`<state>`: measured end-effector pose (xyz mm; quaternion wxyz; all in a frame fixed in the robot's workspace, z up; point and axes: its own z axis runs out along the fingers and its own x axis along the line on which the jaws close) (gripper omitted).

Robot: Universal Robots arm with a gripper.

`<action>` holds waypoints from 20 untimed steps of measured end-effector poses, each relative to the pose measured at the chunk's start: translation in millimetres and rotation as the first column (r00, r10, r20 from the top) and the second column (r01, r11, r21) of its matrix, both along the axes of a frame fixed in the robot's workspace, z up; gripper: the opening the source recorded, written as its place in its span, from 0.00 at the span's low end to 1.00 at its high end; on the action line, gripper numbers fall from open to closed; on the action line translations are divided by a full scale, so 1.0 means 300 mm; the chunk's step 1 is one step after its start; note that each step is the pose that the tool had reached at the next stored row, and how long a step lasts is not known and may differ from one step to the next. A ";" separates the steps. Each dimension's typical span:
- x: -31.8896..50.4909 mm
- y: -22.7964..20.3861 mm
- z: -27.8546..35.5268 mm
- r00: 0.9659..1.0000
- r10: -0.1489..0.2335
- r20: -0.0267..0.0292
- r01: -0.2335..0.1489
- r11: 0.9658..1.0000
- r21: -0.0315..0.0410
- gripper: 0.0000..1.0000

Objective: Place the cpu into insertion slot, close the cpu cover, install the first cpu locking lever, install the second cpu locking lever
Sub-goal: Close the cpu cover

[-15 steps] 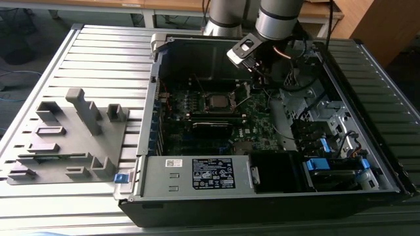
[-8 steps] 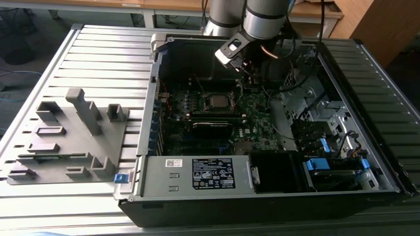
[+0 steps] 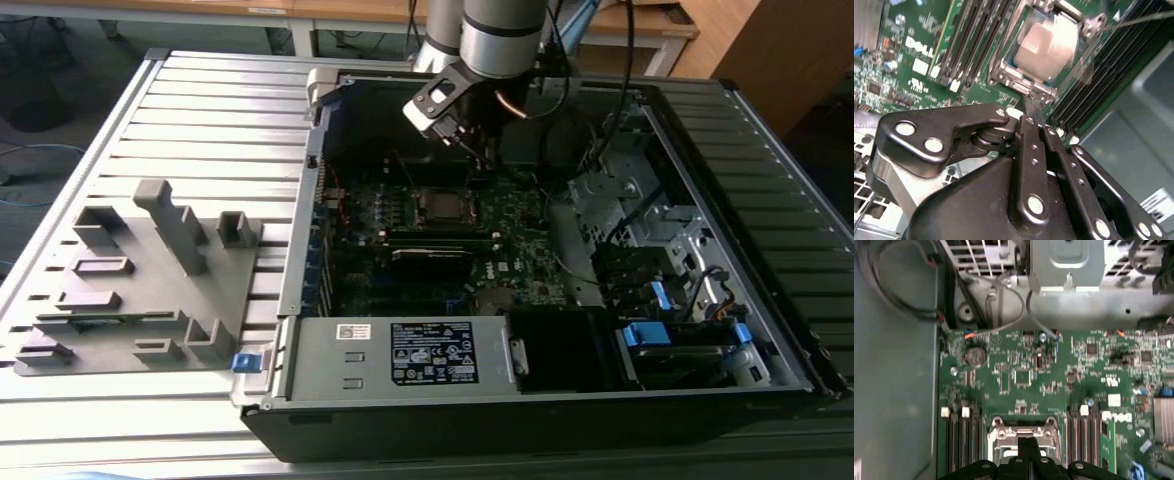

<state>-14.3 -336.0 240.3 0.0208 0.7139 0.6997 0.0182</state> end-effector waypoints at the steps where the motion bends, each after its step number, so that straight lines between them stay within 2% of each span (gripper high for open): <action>1: -0.004 0.000 0.000 1.000 0.000 0.000 0.000 1.000 0.000 0.11; 9: -0.004 0.000 0.000 1.000 0.000 0.000 0.000 1.000 0.000 0.11; 12: -0.004 0.000 -0.002 1.000 0.000 -0.010 0.000 1.000 0.000 0.11; 13: -0.004 0.000 -0.002 1.000 0.000 -0.017 0.000 1.000 0.000 0.11; 16: -0.004 0.000 -0.005 0.999 0.000 -0.032 0.000 1.000 0.000 0.11; 17: -0.004 0.000 -0.005 0.999 0.000 -0.035 0.000 1.000 0.000 0.11; 20: -0.004 0.000 -0.005 0.999 0.000 -0.036 0.000 1.000 0.000 0.11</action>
